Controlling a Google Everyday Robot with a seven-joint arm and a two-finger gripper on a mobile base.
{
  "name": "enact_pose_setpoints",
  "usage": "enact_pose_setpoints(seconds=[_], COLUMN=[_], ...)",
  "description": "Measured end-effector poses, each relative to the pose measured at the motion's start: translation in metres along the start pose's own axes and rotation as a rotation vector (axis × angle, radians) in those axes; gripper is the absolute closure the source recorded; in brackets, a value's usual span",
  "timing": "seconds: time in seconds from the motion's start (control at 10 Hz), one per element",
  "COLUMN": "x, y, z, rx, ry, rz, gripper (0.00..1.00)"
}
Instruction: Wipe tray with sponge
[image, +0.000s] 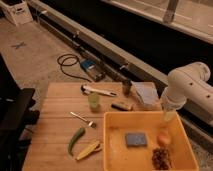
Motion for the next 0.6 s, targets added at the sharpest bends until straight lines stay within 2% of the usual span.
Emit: enact_pose_setpoints(seconds=[0.6], x=[-0.0009], y=[-0.0017], z=[-0.0026], rx=[0.007], ry=[0.004], rz=[-0.017], gripper=[0.35])
